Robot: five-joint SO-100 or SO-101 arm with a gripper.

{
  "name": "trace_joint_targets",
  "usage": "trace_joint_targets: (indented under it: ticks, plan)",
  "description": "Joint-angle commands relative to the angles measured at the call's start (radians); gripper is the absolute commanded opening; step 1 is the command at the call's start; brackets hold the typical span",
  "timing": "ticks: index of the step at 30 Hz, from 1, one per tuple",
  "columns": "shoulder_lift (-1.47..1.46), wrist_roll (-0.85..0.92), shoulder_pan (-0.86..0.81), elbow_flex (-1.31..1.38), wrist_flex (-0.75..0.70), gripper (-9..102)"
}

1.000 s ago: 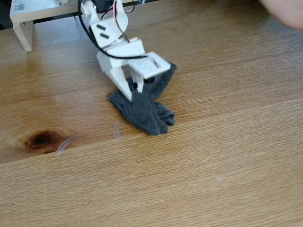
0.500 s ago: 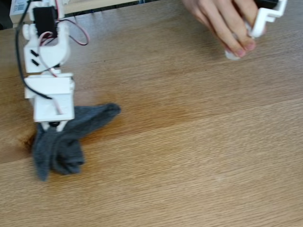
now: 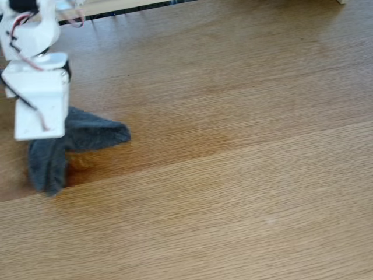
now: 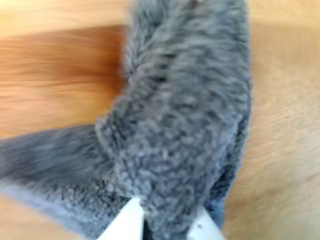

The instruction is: Clean the area in front of the robot

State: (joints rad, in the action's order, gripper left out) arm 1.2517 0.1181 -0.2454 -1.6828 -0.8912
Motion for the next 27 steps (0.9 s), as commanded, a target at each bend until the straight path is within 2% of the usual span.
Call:
trace_joint_targets:
  ticks: [1,5,9,16,19,23,27]
  plan:
    - [0.336,-0.057,0.245,0.028,-0.023,0]
    - [0.302,-0.081,0.39,0.025,0.055,0]
    - [0.083,-0.087,0.394,0.025,0.201,0]
    - [-0.336,0.097,0.16,0.025,0.54,0]
    - [-0.454,0.207,0.054,0.034,0.632,0]
    - [-0.502,0.276,-0.094,0.037,0.758,0]
    - [-0.486,0.31,-0.224,0.037,0.804,0]
